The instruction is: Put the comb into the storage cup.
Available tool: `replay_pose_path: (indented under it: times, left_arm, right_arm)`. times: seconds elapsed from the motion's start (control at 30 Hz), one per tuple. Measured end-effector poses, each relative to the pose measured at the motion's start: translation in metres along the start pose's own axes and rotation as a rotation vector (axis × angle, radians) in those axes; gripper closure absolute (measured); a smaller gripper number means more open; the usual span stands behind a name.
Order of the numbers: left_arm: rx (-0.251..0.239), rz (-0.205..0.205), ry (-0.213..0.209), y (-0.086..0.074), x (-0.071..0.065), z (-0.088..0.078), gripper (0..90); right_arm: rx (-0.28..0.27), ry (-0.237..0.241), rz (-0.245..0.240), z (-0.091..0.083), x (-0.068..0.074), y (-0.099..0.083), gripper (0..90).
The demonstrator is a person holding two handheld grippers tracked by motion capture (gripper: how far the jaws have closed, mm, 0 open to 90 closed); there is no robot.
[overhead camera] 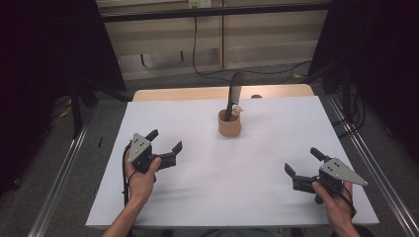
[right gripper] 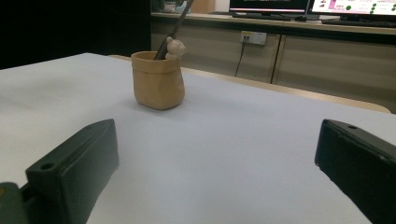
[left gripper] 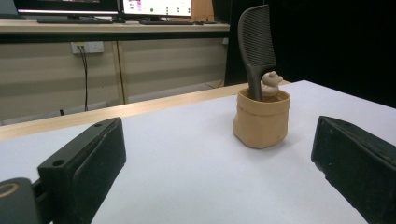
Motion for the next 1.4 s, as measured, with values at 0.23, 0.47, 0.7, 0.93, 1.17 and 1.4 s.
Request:
replay_pose_path:
  times: [0.23, 0.47, 0.7, 0.93, 1.17, 1.4]
  left_arm:
    - [0.004, -0.001, 0.025, -0.006, 0.004, -0.017, 3.1]
    - [0.01, -0.008, 0.027, -0.011, 0.005, -0.027, 3.1]
    - [0.023, 0.012, 0.054, -0.016, 0.007, -0.037, 3.1]
    - [0.047, -0.017, 0.068, -0.024, 0.009, -0.047, 3.1]
    - [0.075, -0.015, 0.062, -0.029, 0.004, -0.059, 3.1]
    - [0.071, -0.03, 0.09, -0.029, 0.004, -0.075, 3.1]
  right_arm:
    - [-0.002, -0.003, 0.002, 0.0, 0.0, 0.0, 0.0]
    - [-0.001, -0.005, 0.003, 0.0, 0.0, 0.0, 0.0]
    - [-0.001, -0.007, 0.004, 0.0, 0.0, 0.0, 0.0]
    - [0.0, -0.005, 0.002, 0.0, 0.0, 0.0, 0.0]
    - [0.0, -0.007, 0.002, 0.0, 0.0, 0.0, 0.0]
    - [0.004, -0.009, 0.003, -0.001, -0.001, 0.0, 0.0]
Point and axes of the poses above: each handheld gripper's, and its own axes: z roughly forward along the jaws, y roughly out of its top, x roughly to its left, the point moved 7 cm from there along z, roughly forward along the jaws, and after that the axes turned 6 degrees about -x, right-handed, at the moved point
